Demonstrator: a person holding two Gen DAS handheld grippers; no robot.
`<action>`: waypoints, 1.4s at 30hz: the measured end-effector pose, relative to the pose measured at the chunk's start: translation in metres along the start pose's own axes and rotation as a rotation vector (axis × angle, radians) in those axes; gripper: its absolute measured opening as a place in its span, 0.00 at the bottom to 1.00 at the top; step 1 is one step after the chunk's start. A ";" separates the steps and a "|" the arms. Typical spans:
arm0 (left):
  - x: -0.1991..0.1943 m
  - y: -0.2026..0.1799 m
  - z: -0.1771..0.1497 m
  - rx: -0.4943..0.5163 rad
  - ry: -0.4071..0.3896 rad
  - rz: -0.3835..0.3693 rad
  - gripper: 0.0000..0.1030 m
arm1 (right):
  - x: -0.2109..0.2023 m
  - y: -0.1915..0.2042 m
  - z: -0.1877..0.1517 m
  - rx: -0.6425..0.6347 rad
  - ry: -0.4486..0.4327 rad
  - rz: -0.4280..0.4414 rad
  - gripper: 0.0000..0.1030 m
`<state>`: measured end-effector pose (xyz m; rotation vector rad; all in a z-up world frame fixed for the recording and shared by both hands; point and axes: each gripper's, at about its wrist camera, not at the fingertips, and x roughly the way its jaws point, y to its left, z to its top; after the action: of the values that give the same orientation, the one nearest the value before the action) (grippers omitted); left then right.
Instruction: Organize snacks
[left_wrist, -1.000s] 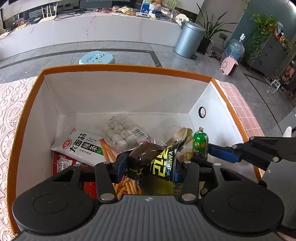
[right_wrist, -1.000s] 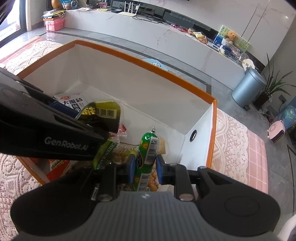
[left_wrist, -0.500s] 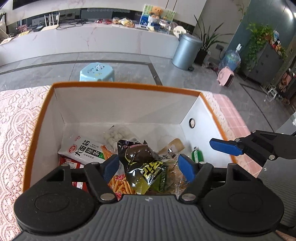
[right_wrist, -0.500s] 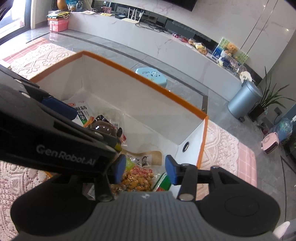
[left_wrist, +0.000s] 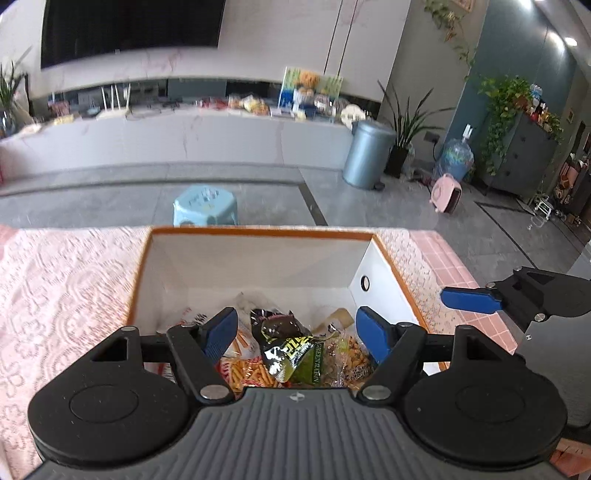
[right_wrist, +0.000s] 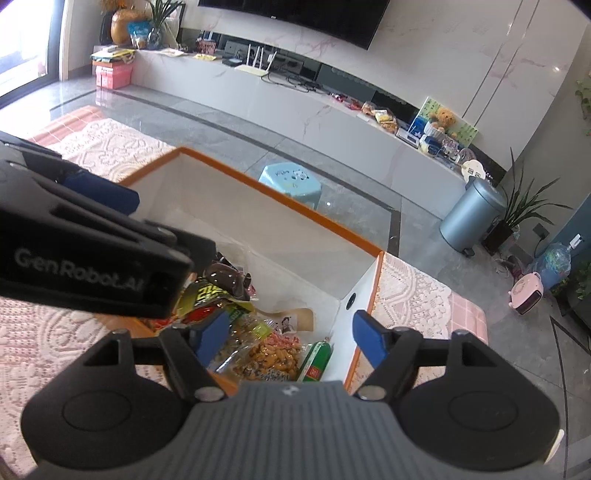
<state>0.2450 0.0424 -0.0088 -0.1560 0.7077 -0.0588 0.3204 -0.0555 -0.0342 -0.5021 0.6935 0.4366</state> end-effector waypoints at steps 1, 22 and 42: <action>-0.007 0.000 -0.002 0.006 -0.019 0.011 0.83 | -0.005 0.000 -0.002 0.004 -0.006 0.001 0.74; -0.072 -0.003 -0.069 0.091 -0.197 0.154 0.83 | -0.091 0.023 -0.071 0.355 -0.229 0.061 0.84; -0.040 0.020 -0.109 0.090 -0.117 0.203 0.84 | -0.046 0.043 -0.094 0.476 -0.213 0.050 0.92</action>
<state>0.1432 0.0529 -0.0680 -0.0008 0.5995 0.1122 0.2194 -0.0851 -0.0765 0.0122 0.5794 0.3500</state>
